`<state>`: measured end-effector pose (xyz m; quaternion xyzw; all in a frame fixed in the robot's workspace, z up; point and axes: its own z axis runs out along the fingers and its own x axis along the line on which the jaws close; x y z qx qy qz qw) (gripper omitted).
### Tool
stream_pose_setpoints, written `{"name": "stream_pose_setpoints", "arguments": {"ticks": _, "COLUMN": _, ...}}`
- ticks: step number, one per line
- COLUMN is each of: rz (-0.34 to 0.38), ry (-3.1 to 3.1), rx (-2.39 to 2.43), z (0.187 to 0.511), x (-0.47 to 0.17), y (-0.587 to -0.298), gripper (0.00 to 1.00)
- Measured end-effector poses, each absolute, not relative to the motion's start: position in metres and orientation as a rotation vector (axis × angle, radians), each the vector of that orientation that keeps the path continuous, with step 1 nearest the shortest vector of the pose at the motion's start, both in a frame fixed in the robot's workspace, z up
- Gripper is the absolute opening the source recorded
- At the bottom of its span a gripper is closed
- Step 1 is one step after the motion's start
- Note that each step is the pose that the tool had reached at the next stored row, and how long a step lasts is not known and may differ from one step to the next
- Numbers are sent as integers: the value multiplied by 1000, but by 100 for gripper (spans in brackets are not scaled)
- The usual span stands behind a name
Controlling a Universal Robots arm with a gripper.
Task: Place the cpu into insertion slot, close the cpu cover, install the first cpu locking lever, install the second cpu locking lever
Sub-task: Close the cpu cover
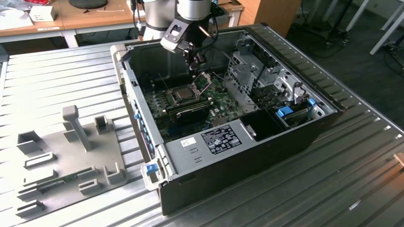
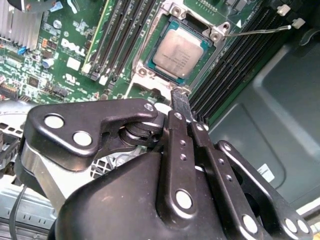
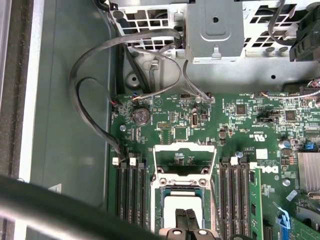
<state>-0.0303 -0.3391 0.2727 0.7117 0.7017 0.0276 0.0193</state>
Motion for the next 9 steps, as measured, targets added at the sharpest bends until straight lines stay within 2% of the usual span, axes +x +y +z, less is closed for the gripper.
{"name": "stream_pose_setpoints", "arguments": {"ticks": 9, "rz": 86, "ry": 2178, "rx": 2209, "z": 273, "x": -29, "y": -339, "gripper": 10}}
